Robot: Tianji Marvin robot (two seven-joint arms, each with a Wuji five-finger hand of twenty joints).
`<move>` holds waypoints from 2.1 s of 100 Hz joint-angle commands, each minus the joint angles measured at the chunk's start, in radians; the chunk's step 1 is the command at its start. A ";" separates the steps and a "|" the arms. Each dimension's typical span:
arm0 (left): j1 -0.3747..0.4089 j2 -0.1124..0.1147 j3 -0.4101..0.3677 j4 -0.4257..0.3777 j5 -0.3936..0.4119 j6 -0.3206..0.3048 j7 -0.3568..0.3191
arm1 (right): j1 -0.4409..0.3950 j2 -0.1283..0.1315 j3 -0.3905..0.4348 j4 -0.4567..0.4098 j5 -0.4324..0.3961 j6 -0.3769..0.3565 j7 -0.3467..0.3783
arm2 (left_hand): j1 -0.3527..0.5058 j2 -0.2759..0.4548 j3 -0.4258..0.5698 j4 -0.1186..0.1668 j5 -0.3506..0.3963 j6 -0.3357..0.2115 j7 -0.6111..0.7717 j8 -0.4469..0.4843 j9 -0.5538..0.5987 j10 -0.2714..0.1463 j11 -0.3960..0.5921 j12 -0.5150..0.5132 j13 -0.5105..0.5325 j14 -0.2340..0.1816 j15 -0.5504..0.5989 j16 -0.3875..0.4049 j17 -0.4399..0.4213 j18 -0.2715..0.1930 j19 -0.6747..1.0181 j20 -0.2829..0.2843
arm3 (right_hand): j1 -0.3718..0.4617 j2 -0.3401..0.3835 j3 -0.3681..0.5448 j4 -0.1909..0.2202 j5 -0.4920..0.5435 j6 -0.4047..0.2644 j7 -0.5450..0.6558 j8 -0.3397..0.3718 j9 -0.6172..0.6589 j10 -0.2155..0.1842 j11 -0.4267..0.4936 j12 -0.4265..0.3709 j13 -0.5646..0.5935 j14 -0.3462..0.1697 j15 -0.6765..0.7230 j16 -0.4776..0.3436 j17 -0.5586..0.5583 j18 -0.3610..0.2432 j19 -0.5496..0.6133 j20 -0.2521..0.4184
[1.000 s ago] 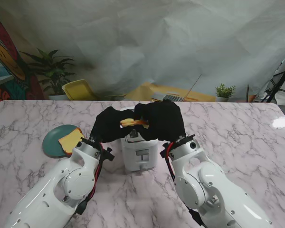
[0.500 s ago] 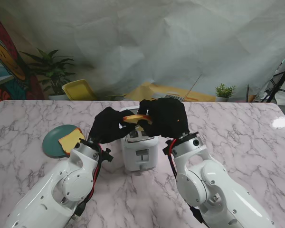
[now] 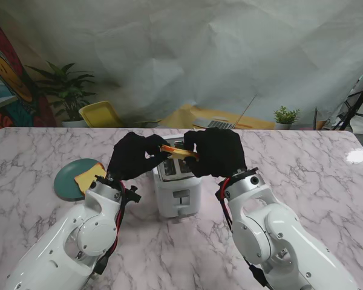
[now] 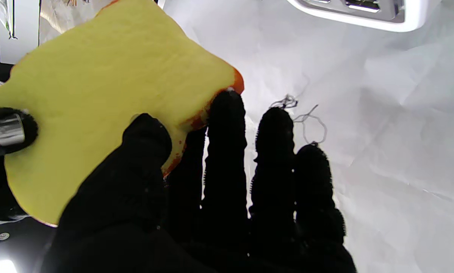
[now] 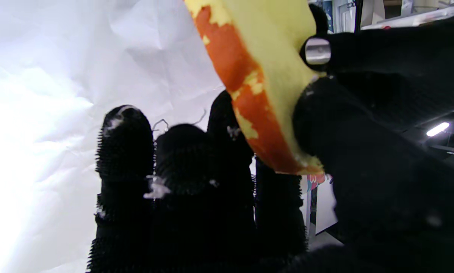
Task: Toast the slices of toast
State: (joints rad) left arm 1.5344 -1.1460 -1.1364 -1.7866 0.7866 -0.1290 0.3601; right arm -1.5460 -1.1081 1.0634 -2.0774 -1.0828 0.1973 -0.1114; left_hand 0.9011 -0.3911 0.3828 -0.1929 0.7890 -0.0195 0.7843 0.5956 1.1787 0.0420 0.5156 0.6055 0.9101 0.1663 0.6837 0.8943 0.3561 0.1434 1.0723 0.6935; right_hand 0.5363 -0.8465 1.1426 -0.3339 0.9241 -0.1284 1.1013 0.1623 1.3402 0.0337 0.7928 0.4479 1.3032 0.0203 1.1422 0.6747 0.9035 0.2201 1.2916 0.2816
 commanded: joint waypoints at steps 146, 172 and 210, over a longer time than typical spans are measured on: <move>0.172 0.061 -0.208 0.003 0.232 -0.124 -0.119 | 0.223 -0.026 -0.162 -0.032 0.118 0.479 0.149 | -0.213 0.511 -0.428 0.143 -0.654 0.382 -0.808 -0.352 -1.109 0.263 -0.553 -0.559 -0.909 0.089 -0.701 -0.749 -0.405 -0.047 -1.061 -0.439 | -0.052 0.141 0.282 -0.096 0.121 0.051 0.115 0.425 0.117 0.156 0.359 0.262 0.019 -0.166 0.412 0.216 0.103 -0.100 0.113 0.090; 0.230 0.061 -0.208 -0.010 0.236 -0.091 -0.118 | 0.239 -0.035 -0.181 0.007 0.132 0.497 0.116 | -0.222 0.546 -0.429 0.147 -0.648 0.399 -0.804 -0.429 -1.113 0.300 -0.555 -0.593 -0.915 0.118 -0.705 -0.795 -0.405 -0.021 -1.080 -0.501 | -0.054 0.132 0.280 -0.099 0.124 0.052 0.113 0.414 0.117 0.152 0.362 0.259 0.018 -0.167 0.410 0.214 0.111 -0.105 0.120 0.086; 0.283 0.067 -0.310 -0.089 0.079 -0.213 -0.313 | 0.245 -0.046 -0.191 0.064 0.147 0.495 0.061 | -0.260 0.555 -0.435 0.135 -0.656 0.349 -0.776 -0.316 -1.105 0.234 -0.548 -0.555 -0.913 0.063 -0.711 -0.839 -0.394 -0.083 -1.080 -0.559 | -0.055 0.129 0.269 -0.097 0.126 0.050 0.112 0.400 0.117 0.144 0.362 0.251 0.019 -0.172 0.401 0.206 0.118 -0.105 0.127 0.077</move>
State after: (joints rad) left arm 1.8107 -1.0860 -1.4258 -1.8470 0.8853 -0.3404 0.0898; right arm -1.3031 -1.1502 0.8744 -2.0296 -0.9373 0.6879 -0.0466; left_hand 0.6711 0.1201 -0.0473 -0.0603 0.1752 0.3549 -0.0010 0.2315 0.1033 0.2998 -0.0263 0.0326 0.0246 0.2479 0.0016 0.0746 -0.0410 0.1056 0.0315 0.1632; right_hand 0.4413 -0.7270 1.3171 -0.4373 0.9543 -0.0354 1.1016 0.5671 1.3667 0.0326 1.0618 0.6968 1.3172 0.0069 1.5170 0.8750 0.9851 0.1743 1.3796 0.3693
